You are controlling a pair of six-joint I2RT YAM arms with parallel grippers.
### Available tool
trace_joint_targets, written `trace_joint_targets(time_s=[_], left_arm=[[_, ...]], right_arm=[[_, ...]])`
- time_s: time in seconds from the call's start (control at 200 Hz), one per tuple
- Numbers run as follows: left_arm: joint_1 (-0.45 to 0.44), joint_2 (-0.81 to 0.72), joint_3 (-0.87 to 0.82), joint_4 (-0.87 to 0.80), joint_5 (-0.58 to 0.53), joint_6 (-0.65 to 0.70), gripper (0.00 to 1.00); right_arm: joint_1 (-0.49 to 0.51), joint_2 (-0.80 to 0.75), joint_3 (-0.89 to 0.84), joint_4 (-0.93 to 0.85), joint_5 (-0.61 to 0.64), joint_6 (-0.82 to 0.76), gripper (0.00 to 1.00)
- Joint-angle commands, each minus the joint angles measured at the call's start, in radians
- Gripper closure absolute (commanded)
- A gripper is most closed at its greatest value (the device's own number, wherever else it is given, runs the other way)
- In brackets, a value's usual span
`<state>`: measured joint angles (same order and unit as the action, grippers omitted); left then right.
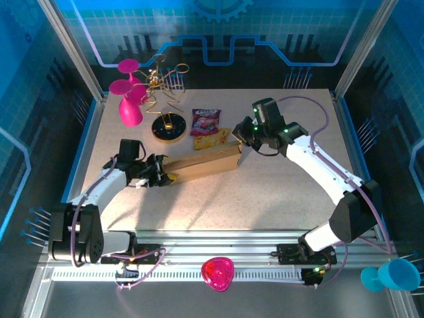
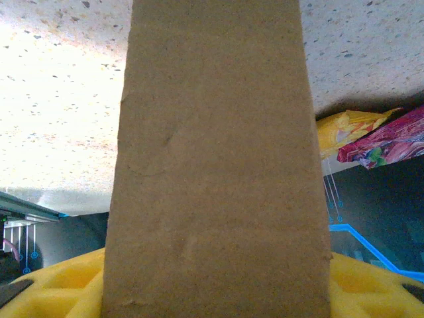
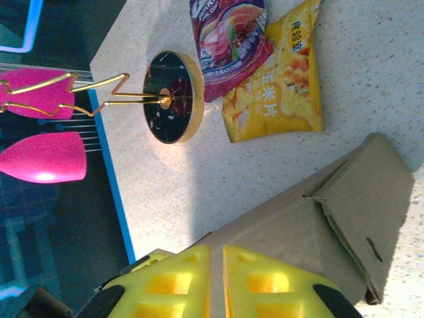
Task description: Fold the paper box
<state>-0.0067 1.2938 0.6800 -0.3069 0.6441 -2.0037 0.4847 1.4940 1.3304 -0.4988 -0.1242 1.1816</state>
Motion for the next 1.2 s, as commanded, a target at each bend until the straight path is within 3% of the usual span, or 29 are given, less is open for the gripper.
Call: trace_joint_targets(time_s=[0.0, 0.15, 0.745, 0.906, 1.016, 1.196], left_arm=[[0.004, 0.022, -0.022, -0.061, -0.141, -0.099, 0.93], [0.004, 0.027, -0.024, -0.060, -0.138, -0.096, 0.93], [0.004, 0.035, -0.016, -0.045, -0.139, -0.102, 0.93], [0.004, 0.043, -0.014, -0.036, -0.134, -0.102, 0.93], [0.003, 0.042, -0.016, -0.029, -0.134, -0.109, 0.93], [0.004, 0.045, -0.022, -0.016, -0.131, -0.115, 0.94]], right_arm=[[-0.032, -0.008, -0.075, 0.058, -0.053, 0.052, 0.86], [-0.064, 0.025, -0.148, 0.150, -0.145, 0.100, 0.86], [-0.060, 0.012, -0.249, 0.168, -0.147, 0.154, 0.85], [-0.035, 0.048, -0.279, 0.210, -0.188, 0.257, 0.85], [0.012, 0.008, -0.222, 0.134, -0.077, 0.217, 0.84], [0.182, -0.086, -0.130, 0.112, 0.172, 0.126, 0.82]])
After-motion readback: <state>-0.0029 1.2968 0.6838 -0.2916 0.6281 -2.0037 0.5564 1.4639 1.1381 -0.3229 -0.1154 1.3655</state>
